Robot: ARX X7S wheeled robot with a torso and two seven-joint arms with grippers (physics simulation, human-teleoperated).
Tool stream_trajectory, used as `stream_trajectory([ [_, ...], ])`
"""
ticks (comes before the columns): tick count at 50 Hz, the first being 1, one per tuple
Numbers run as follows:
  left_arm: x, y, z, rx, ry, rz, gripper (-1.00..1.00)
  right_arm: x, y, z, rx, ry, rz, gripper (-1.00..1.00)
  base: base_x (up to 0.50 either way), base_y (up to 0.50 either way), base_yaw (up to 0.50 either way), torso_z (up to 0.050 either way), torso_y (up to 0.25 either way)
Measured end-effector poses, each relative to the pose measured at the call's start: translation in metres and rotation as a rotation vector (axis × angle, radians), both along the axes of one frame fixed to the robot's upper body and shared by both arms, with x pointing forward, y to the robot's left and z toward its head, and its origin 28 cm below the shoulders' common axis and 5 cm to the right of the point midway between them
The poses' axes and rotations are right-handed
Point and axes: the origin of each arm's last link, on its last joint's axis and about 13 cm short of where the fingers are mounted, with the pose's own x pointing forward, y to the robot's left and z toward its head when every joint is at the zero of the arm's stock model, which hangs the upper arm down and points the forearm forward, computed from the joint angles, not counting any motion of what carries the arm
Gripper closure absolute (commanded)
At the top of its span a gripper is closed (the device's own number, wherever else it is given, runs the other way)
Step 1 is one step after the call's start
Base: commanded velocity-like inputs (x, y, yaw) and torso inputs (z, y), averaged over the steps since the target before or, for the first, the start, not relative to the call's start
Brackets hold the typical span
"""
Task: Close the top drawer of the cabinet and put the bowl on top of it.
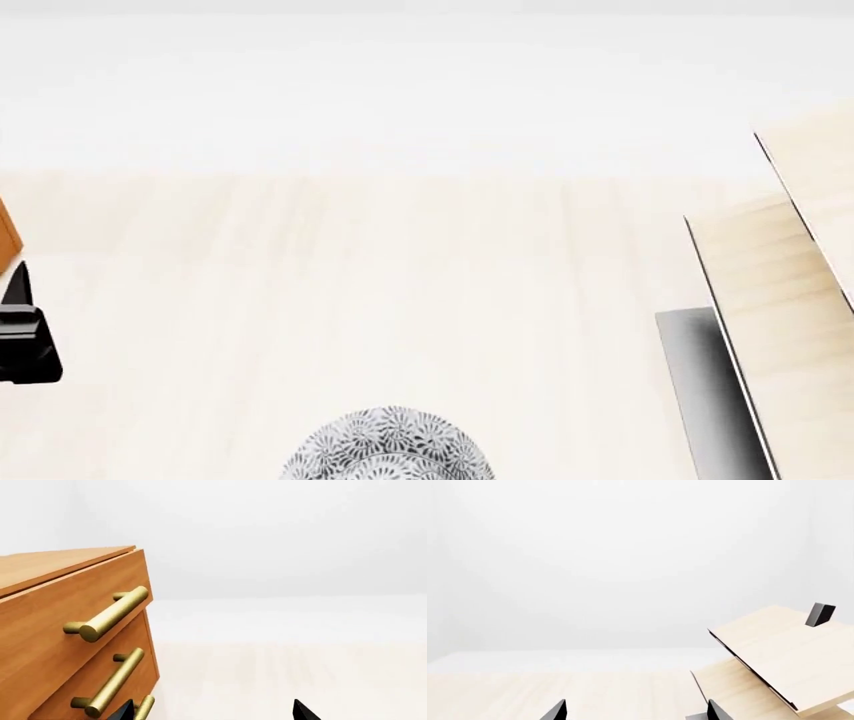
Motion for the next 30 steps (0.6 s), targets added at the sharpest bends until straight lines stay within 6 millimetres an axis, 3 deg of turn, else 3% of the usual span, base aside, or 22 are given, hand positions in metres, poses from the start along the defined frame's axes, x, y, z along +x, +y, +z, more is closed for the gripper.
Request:
stream_trajectory([
  [30,-0.007,0.015,-0.004,-0.003,0.015,0.045,-1.00,0.000,0.000,0.000,-0.004,0.001,-0.003,-1.00,0.00,0.00,0.00,0.000,0.000],
])
